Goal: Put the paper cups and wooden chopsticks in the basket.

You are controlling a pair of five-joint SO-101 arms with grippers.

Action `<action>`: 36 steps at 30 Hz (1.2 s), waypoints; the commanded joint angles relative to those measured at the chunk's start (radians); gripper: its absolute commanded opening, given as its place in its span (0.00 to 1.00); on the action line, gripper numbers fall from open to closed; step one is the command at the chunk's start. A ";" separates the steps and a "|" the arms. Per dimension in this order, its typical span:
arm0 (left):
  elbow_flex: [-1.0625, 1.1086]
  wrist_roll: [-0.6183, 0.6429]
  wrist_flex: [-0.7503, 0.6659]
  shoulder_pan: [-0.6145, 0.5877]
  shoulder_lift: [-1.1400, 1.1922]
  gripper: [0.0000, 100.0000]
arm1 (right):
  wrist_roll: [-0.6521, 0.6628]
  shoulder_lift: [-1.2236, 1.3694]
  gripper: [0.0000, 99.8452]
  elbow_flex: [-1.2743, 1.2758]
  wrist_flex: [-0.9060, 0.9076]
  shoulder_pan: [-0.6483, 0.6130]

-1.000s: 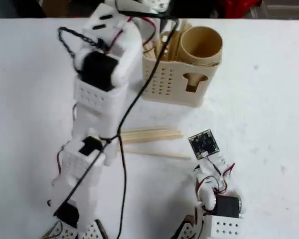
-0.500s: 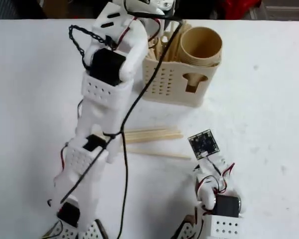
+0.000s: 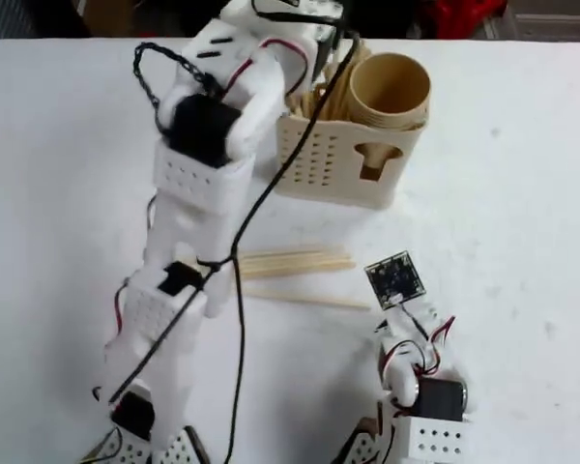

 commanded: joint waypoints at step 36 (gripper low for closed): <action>2.099 -0.471 -0.253 -0.041 -0.708 0.15 | 0.012 -0.007 0.02 0.008 0.010 0.008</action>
